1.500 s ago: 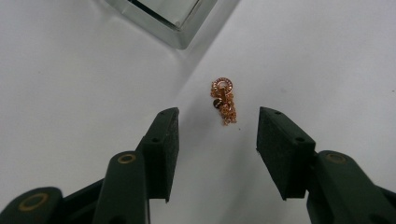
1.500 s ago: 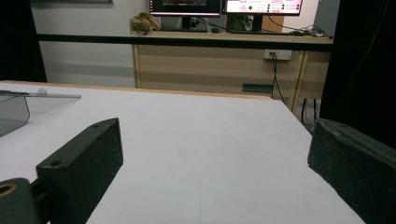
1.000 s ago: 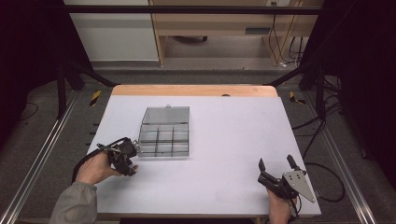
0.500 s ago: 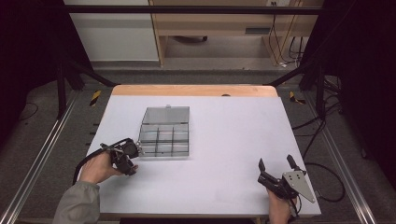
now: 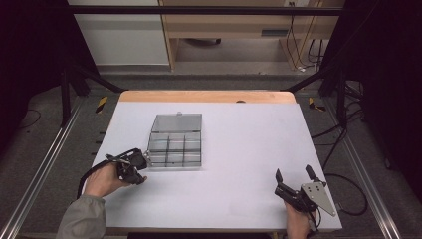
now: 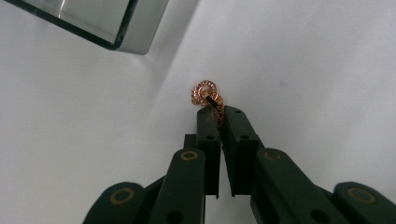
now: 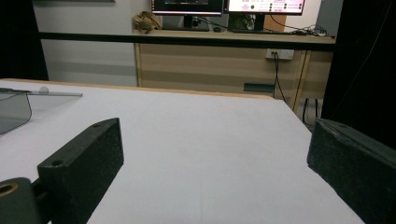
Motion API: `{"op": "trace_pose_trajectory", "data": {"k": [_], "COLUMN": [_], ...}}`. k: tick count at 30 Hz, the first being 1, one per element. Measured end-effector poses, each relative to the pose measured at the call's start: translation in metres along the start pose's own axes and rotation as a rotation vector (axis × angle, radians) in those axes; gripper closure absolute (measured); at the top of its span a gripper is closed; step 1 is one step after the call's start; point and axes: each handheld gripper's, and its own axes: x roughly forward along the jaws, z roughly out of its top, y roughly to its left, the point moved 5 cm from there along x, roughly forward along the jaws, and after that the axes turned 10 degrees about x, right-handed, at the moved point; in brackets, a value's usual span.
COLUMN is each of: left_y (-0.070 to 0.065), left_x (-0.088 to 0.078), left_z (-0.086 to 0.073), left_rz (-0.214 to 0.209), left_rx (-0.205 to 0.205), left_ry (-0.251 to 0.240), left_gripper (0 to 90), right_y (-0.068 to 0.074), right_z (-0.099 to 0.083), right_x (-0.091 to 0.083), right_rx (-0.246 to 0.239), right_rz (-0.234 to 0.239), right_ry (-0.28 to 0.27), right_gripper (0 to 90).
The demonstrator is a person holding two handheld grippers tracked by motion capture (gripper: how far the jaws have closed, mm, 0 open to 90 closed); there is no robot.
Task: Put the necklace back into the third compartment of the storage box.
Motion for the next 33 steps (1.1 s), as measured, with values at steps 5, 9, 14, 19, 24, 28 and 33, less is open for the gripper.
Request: {"op": "trace_pose_trajectory", "data": {"k": [5,9,14,19,24,28,33], "left_y": [-0.001,-0.002,-0.001,0.000,-0.001,-0.003,-0.005], "left_x": [0.000,-0.001,-0.003,-0.008,-0.012,-0.018,-0.024], "left_z": [0.000,0.000,-0.003,-0.013,-0.018,-0.022,-0.026], "left_rz": [0.001,0.007,0.020,0.040,0.052,0.077,0.094], "left_rx": [0.004,-0.003,-0.025,-0.066,-0.086,-0.100,-0.132], "left_ry": [-0.001,-0.015,-0.058,-0.152,-0.213,-0.294,-0.402], "left_gripper": [85.9,86.1,86.3,86.3,86.3,86.3,86.3], "right_y": [0.000,0.000,0.000,0.000,0.000,0.000,0.000], "right_z": [0.000,0.000,0.000,0.000,0.000,0.000,0.000], "right_x": [0.000,0.000,0.000,0.000,0.000,0.000,0.000], "right_rx": [-0.002,-0.002,-0.002,-0.003,-0.003,-0.003,-0.003], "right_rz": [-0.001,-0.001,-0.001,-0.001,-0.002,-0.002,-0.001], "right_ry": [0.000,0.000,0.000,0.000,0.000,-0.001,-0.001], "right_gripper": [4.3,4.4,4.4,4.5,4.4,4.4,4.4]}}
